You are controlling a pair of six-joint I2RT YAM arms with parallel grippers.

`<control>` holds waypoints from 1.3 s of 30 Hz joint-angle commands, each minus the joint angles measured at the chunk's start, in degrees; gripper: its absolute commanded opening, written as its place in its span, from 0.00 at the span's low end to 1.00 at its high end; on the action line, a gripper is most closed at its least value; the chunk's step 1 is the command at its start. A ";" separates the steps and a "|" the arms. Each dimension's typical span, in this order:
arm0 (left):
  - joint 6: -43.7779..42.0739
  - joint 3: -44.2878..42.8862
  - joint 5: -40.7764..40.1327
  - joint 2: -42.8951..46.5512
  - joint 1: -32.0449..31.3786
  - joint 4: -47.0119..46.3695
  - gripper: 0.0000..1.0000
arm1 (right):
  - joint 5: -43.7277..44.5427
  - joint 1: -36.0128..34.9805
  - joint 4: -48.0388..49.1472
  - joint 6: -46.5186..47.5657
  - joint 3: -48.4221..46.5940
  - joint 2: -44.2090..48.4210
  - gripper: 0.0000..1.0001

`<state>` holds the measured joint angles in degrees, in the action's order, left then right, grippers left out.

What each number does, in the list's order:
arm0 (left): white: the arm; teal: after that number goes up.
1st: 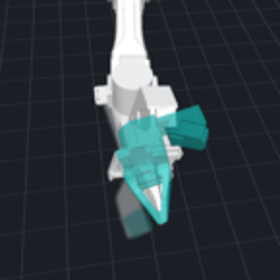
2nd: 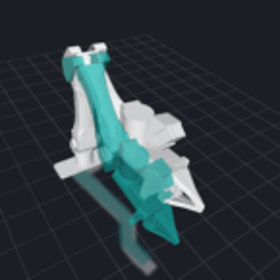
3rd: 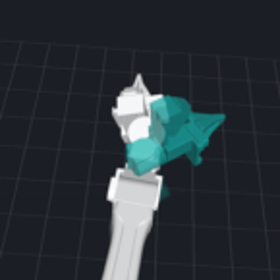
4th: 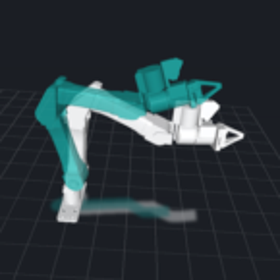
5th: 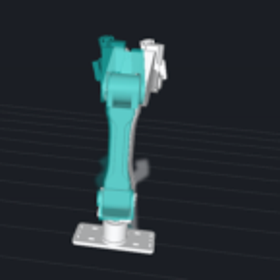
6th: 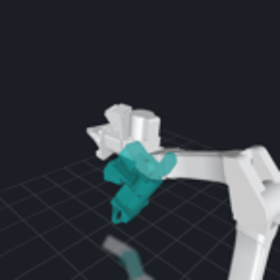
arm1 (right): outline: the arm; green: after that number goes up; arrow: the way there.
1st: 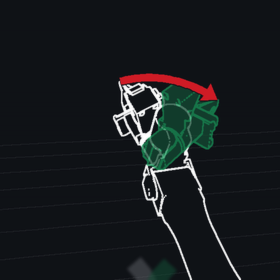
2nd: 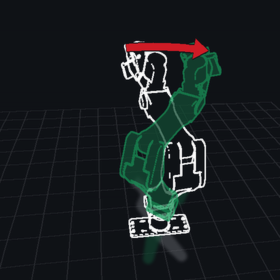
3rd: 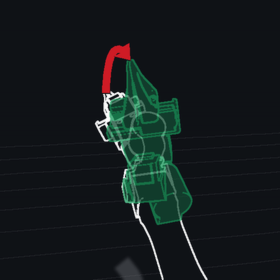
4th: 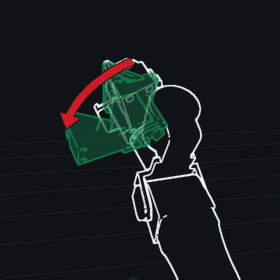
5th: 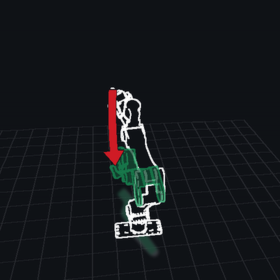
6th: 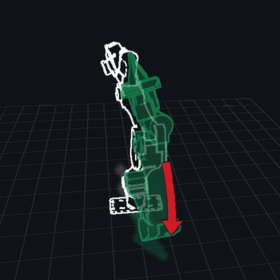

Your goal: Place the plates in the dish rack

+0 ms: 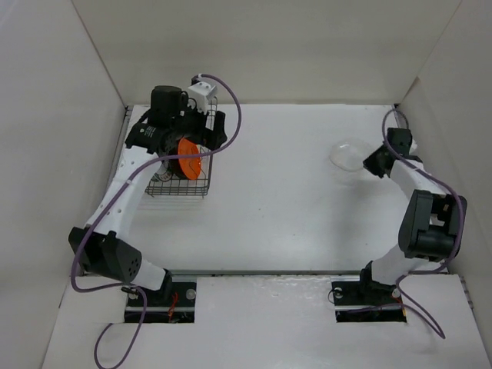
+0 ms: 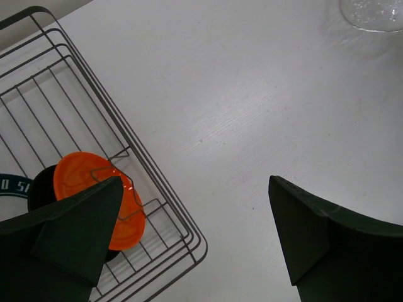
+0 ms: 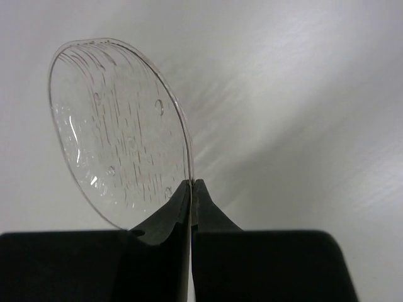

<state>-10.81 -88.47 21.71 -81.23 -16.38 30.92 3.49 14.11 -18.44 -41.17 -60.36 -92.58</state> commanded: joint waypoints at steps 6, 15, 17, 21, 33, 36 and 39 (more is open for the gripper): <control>3.07 -3.56 3.32 -5.24 -4.62 -4.98 1.00 | -10.07 -20.16 14.47 21.02 -0.46 9.77 0.00; 7.38 -6.19 13.18 -10.97 -5.24 -7.71 1.00 | -12.71 -33.62 24.49 22.89 -1.17 14.62 0.00; 7.38 -6.19 14.58 -11.76 -5.24 -7.71 1.00 | -13.24 -35.11 25.73 22.89 -1.17 15.23 0.00; 7.91 -5.66 14.58 -12.28 -5.24 -8.33 0.95 | -17.01 -36.43 28.98 21.05 -1.17 15.23 0.00; 7.38 -4.61 16.70 -12.28 -5.24 -8.42 0.00 | -21.77 -40.65 33.20 18.40 -3.53 11.81 0.00; 8.43 -3.47 12.93 -10.80 -4.54 -9.82 0.00 | -16.07 -41.18 32.51 17.70 -3.54 11.80 1.00; 10.63 -1.71 -0.14 -7.03 -4.54 -11.66 0.00 | -6.34 -41.18 27.51 17.00 -4.68 10.67 1.00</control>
<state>-1.91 -90.85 31.18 -94.04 -21.39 22.76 -11.27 -26.46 8.78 -23.16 -61.36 -81.36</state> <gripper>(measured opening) 0.098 0.995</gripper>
